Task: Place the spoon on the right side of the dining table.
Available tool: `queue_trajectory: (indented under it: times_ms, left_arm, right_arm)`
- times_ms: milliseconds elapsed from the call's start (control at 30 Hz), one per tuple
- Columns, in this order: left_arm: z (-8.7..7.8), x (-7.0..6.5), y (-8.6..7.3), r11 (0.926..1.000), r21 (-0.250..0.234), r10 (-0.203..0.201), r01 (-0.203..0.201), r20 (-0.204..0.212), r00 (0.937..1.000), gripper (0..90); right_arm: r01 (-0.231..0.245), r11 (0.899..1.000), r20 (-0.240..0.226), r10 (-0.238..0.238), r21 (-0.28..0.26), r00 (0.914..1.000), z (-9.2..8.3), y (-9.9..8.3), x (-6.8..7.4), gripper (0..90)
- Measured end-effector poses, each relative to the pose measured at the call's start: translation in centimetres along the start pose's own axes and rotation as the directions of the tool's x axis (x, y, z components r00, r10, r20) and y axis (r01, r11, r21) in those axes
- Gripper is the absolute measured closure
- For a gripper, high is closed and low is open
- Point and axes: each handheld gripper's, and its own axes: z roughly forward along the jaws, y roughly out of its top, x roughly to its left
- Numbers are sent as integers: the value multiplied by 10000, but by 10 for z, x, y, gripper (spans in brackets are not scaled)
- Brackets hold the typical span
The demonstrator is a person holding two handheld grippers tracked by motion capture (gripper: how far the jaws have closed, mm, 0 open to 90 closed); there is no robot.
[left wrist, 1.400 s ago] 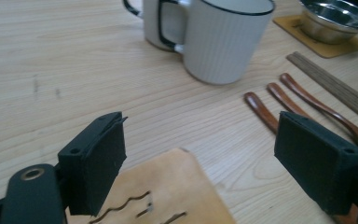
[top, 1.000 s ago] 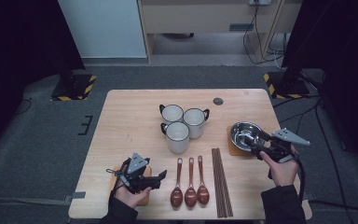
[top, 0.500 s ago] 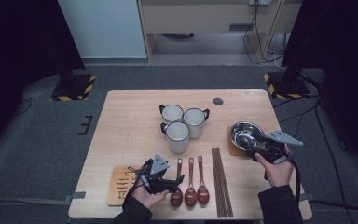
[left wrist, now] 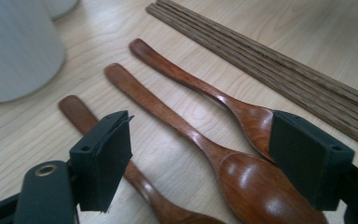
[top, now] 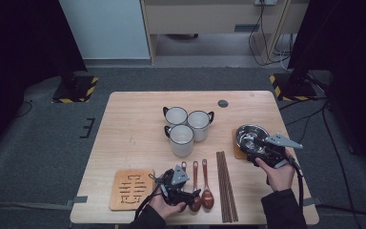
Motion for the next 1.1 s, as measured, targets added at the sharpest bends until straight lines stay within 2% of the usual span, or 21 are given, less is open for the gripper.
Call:
queue_trajectory:
  times_ms: [233, 367, 700, 1100]
  left_arm:
    - [7, -5, 2, 9995, 147, 278, -282, 262, 9993, 226]
    - [11, -8, 3, 9979, 354, 533, -542, 277, 9982, 227]
    - [21, -18, 4, 9938, 683, 829, -873, 651, 9944, 216]
    - [26, -26, 4, 9910, 619, 1125, -1183, 898, 9896, 216]
  right_arm:
    - [44, 9999, -194, -41, 142, 9998, 4, -2, 5, 338]
    - [66, 9996, -271, -59, 259, 9996, 8, -4, 6, 341]
    - [-93, 9991, -669, 120, 404, 9977, 15, -7, 13, 346]
    - [-192, 9974, -1173, 273, 700, 9927, 27, -11, 26, 352]
